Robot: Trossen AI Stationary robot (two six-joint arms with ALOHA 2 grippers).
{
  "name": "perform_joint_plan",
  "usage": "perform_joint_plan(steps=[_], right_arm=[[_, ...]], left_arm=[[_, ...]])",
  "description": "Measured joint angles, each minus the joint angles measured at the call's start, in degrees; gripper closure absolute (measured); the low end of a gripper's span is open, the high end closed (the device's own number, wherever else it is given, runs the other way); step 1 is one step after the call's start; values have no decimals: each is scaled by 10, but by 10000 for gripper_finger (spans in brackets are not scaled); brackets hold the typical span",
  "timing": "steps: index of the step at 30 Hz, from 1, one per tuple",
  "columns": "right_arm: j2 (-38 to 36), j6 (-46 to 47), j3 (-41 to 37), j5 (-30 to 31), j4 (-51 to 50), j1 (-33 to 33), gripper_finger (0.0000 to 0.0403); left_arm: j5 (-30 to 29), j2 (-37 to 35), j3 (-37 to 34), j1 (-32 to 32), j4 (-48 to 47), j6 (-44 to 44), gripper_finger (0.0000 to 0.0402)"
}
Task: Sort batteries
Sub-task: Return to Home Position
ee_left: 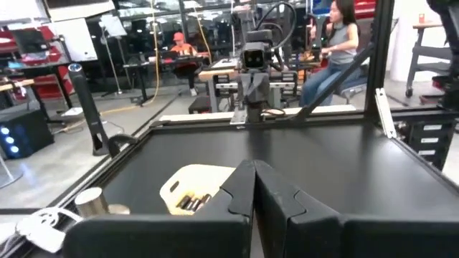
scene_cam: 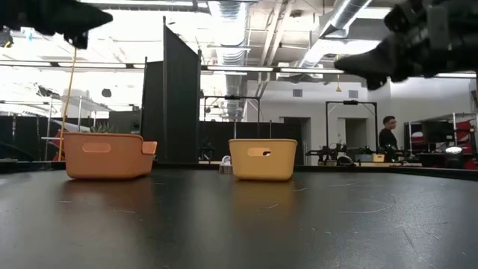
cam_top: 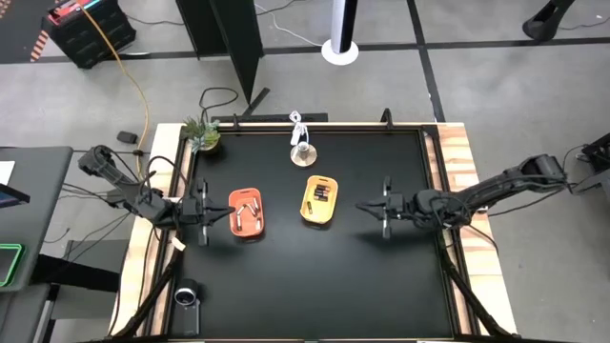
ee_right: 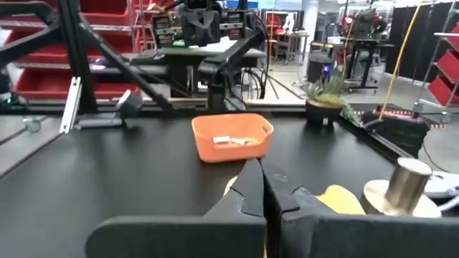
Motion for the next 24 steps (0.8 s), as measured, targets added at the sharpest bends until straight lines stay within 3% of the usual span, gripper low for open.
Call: perform_joint_plan(steps=[9,16,24], right_arm=[[-80,-18,-83,-36,29,-20,401],[-144,-25,-83,-40,-67,-20,402],[-258,-12,-84,-41,-202,-15,402]], left_arm=[[1,-105,-92,38,-11,-13,401],[3,-214,-125,39,-77,-8,401],[-1,-217,-120,38,-107,-11,401]])
